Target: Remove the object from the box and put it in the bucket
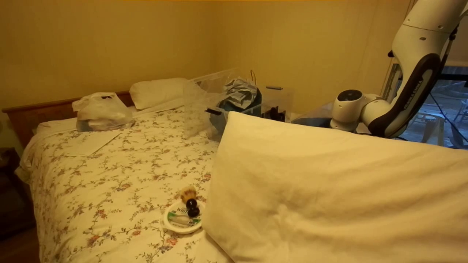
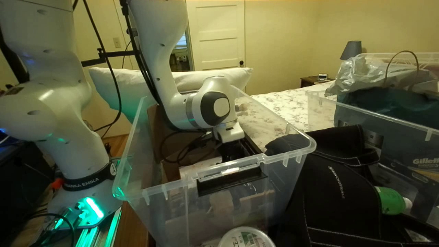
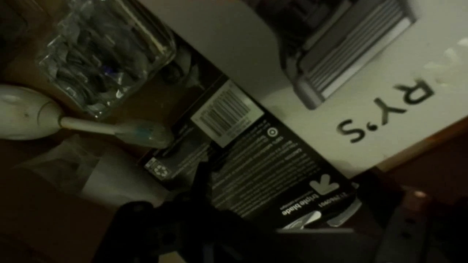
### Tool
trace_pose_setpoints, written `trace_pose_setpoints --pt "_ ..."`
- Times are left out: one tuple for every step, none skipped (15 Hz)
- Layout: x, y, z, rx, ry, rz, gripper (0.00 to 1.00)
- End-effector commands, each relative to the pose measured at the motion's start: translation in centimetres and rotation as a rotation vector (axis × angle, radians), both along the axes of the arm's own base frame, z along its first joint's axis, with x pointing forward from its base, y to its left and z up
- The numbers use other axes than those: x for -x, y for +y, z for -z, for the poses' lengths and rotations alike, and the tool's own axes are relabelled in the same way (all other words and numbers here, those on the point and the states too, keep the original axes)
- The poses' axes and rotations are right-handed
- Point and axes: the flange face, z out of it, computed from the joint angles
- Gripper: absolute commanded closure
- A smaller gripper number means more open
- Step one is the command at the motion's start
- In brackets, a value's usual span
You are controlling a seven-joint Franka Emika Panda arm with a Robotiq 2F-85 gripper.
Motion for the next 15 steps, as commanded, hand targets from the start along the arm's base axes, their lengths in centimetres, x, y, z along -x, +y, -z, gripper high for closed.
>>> trace_pose_setpoints --pt "-0.2 0.3 0.1 0.116 0.026 -0.011 0.0" --pt "-0.1 0.4 0.2 0.145 0.039 -0.011 0.01" --pt "0.0 0.4 0.2 0.161 0.049 -0.006 0.05" --pt "0.1 0.5 0.3 0.169 0.057 0.001 0.09" --pt "0.2 0.5 0.3 0.181 0.061 0.001 0.16" --pt "0.3 0.6 0.2 0.178 0.061 0.009 0.26" --pt "0.3 0.5 0.0 0.179 0.056 0.018 0.36" --pt "0.2 0.5 -0.2 0.177 0.049 0.026 0.41" --pt "0.3 0.3 -0.4 0.181 0.045 0.042 0.48" --pt "0.3 0.2 -0.7 0.185 0.045 0.057 0.53" --pt "0.5 0.0 -1.0 0.193 0.048 0.069 0.57" --pt "0.4 -0.2 -1.4 0.214 0.047 0.083 0.55" --pt "0.5 -0.3 -1.8 0.228 0.048 0.097 0.54" --pt "0.6 -0.5 -2.3 0.244 0.046 0.117 0.51" --pt "0.6 -0.7 -2.7 0.262 0.051 0.131 0.53"
